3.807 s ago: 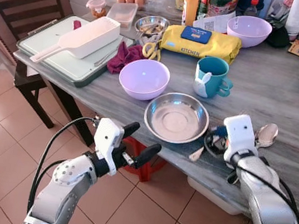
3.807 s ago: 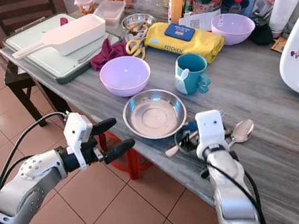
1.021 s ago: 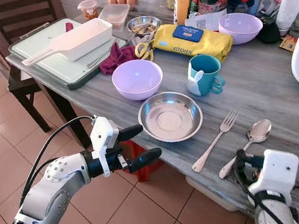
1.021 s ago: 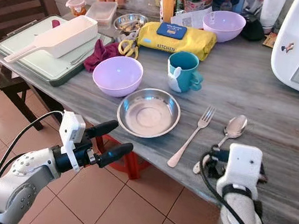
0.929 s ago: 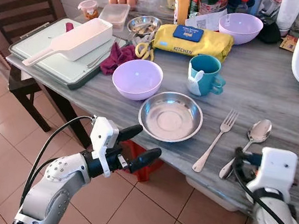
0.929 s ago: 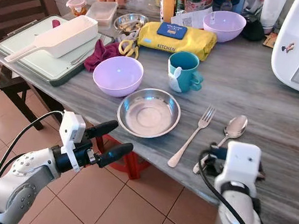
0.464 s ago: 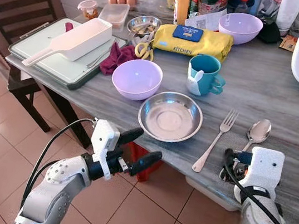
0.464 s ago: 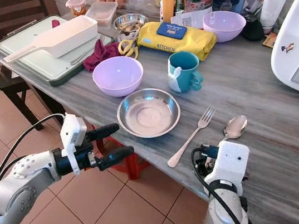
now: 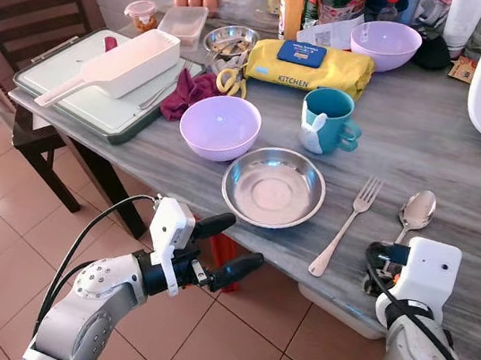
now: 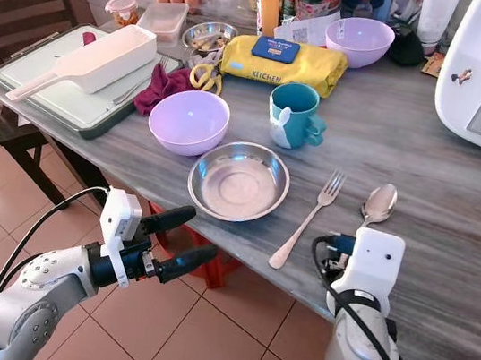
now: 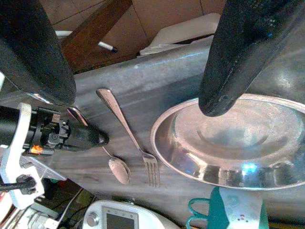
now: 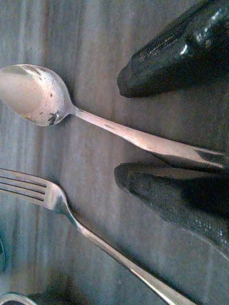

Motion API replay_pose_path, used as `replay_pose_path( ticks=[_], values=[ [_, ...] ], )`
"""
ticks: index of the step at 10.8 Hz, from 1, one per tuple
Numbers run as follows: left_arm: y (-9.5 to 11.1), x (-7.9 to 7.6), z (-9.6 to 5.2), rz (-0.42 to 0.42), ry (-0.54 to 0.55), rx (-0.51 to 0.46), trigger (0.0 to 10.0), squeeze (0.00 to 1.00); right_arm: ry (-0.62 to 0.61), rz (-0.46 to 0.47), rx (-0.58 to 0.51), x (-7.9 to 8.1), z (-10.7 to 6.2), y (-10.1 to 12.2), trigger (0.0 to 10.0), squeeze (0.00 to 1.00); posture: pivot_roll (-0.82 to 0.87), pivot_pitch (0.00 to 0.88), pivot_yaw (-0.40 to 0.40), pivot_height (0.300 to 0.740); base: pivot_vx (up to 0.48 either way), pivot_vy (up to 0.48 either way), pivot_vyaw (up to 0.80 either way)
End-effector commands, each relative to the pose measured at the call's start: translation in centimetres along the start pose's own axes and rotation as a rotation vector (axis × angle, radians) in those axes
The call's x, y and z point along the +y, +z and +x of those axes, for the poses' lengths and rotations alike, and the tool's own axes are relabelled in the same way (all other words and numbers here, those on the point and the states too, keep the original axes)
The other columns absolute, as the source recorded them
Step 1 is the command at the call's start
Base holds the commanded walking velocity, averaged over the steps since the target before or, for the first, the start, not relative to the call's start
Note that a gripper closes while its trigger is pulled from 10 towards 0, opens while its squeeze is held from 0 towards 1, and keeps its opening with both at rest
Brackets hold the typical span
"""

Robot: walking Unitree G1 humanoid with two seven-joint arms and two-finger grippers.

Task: Setting the table

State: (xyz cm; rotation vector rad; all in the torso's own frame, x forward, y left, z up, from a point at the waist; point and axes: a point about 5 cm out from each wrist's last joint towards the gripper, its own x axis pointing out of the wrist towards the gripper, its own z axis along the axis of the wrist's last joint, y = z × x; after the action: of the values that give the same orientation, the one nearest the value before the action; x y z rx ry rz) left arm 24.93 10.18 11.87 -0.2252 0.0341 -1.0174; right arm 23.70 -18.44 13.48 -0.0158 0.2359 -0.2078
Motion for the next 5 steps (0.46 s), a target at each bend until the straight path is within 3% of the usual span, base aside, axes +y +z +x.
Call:
replay_pose_path(
  ticks=[1,5],
  values=[
    [0.30,-0.10,-0.20,0.009,-0.008,0.001,10.0,0.00,0.018,0.020,0.047,0.44,-0.09,-0.69,0.0,0.00,-0.14,0.153,0.159,0.740,0.000,0.000,0.00],
    [0.25,-0.22,-0.16,0.009,-0.008,0.002,10.0,0.00,0.055,0.036,0.059,1.22,-0.15,-0.75,0.0,0.00,-0.14,0.154,0.156,0.740,0.000,0.000,0.00]
  ],
)
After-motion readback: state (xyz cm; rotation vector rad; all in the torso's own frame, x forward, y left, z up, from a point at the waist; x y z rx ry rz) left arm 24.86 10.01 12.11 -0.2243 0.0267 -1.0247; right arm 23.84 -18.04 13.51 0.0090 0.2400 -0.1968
